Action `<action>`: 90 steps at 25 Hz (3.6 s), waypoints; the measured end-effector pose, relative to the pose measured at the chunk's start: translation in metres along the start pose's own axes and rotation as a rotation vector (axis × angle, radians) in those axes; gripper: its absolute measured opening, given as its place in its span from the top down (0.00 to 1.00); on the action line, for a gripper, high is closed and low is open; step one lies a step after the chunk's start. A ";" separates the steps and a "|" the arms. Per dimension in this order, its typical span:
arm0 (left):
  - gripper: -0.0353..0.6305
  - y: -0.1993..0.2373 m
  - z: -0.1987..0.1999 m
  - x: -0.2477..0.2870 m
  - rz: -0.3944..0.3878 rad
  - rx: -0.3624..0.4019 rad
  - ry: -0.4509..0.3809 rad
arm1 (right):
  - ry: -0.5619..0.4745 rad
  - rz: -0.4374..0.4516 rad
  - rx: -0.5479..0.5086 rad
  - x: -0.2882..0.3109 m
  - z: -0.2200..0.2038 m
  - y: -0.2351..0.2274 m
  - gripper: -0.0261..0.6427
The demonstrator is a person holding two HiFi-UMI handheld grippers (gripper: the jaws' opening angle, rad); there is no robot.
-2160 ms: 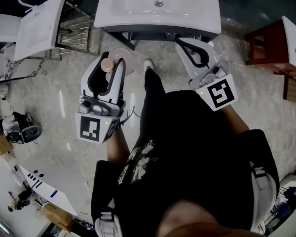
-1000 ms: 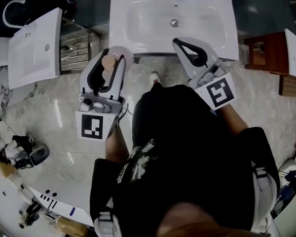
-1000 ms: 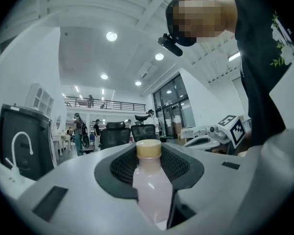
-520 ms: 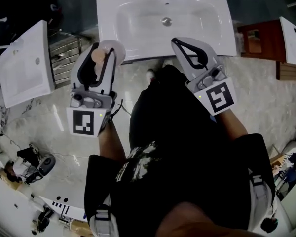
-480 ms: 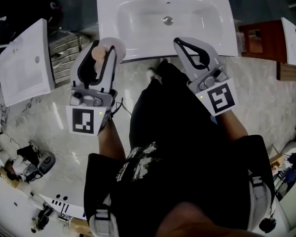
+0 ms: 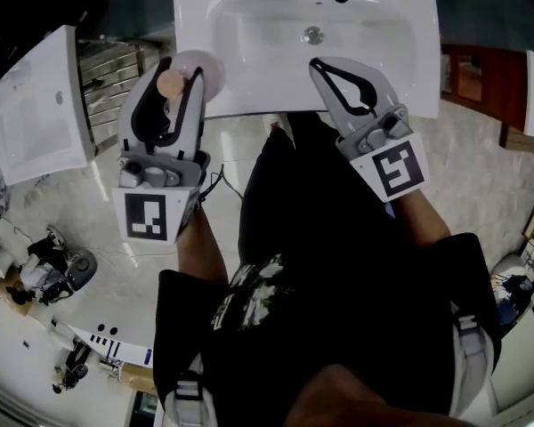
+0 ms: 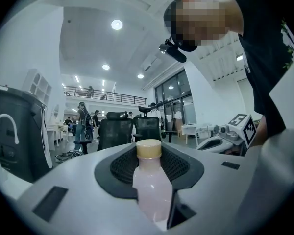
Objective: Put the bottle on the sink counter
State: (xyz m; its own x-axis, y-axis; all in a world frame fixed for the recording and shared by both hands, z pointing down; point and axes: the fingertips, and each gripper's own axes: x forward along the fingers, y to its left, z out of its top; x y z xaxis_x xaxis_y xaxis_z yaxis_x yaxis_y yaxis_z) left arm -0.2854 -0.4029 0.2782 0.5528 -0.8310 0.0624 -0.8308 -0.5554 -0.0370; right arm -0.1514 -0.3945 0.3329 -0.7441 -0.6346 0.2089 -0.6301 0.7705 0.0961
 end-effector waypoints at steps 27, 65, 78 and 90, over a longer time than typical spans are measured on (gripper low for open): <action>0.72 0.119 -0.144 0.143 0.151 -0.089 0.164 | 0.155 0.281 0.056 0.143 -0.126 -0.045 0.97; 0.72 0.162 -0.217 0.216 0.263 -0.006 0.174 | 0.192 0.192 0.143 0.139 -0.147 -0.081 0.97; 0.57 0.123 -0.200 0.199 0.255 0.030 0.166 | 0.172 0.074 0.010 0.069 -0.115 -0.084 0.97; 0.57 0.076 -0.147 0.096 0.231 0.014 0.179 | 0.148 0.012 -0.105 -0.004 -0.041 -0.011 0.97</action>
State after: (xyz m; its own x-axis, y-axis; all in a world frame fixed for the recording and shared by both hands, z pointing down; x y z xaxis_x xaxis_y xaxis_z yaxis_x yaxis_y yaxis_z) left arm -0.3051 -0.5203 0.4277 0.3278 -0.9173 0.2259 -0.9315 -0.3537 -0.0845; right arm -0.1322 -0.3979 0.3711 -0.7054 -0.6156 0.3512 -0.5890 0.7848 0.1926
